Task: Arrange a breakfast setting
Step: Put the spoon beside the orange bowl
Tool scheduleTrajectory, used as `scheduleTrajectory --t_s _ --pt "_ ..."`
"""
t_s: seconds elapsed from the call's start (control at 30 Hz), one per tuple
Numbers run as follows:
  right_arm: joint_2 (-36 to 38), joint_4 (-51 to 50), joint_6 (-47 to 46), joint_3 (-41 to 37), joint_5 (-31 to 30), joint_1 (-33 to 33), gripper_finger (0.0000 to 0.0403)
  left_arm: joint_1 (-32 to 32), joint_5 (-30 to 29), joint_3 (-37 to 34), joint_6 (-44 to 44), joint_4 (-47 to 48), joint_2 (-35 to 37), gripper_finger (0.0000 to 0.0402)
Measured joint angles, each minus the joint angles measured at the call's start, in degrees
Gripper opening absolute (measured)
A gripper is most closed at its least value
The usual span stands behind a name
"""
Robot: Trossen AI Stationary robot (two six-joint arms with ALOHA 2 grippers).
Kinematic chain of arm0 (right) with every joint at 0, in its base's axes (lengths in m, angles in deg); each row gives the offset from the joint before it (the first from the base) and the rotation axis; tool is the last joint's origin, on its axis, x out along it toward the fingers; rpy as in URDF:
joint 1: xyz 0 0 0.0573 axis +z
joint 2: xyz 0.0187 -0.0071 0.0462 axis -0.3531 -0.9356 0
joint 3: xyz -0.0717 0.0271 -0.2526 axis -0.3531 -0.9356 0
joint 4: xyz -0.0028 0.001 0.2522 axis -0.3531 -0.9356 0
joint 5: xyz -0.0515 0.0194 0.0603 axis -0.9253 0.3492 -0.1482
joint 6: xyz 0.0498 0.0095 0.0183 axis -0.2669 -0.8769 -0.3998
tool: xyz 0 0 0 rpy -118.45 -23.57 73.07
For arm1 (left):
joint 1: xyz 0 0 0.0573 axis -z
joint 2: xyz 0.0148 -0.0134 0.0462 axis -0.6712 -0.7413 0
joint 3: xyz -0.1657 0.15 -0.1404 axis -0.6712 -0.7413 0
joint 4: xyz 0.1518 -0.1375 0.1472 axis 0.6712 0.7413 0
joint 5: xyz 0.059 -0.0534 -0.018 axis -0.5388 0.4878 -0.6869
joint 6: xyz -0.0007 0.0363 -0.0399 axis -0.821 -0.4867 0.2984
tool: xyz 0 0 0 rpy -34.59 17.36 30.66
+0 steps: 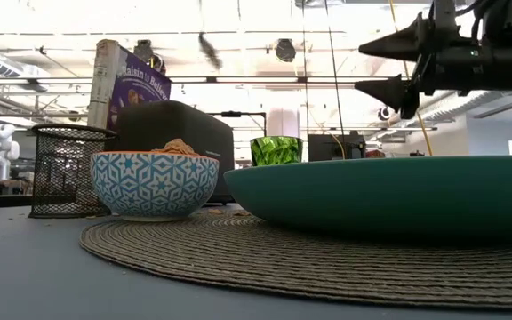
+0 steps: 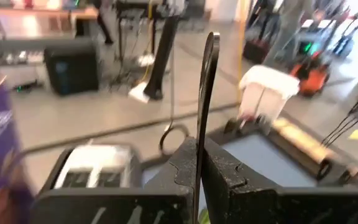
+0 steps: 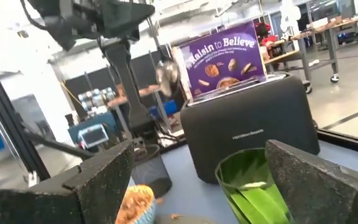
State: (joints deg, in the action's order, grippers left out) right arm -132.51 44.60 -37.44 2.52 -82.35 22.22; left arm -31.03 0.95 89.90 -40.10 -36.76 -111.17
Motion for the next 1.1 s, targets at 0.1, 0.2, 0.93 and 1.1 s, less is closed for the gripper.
scheduleTrajectory --t_s 0.1,0.2,0.93,1.1 --pt "-0.4 -0.1 -2.1 1.5 0.6 0.0 0.0357 -1.4 1.6 0.0 -11.1 -13.0 -1.8 0.0012" --pt "-2.3 -0.2 -3.5 3.8 4.3 0.0 0.0357 -3.0 7.1 0.0 -20.2 -24.6 -4.5 0.0012" --pt "-13.3 5.9 4.1 22.5 11.9 0.0 0.0357 -6.5 37.9 0.0 -44.2 -68.7 -13.7 0.0012" --pt "-13.3 6.0 6.0 24.9 12.0 0.0 0.0357 -6.5 39.8 0.0 -44.0 -67.0 -13.7 0.0012"
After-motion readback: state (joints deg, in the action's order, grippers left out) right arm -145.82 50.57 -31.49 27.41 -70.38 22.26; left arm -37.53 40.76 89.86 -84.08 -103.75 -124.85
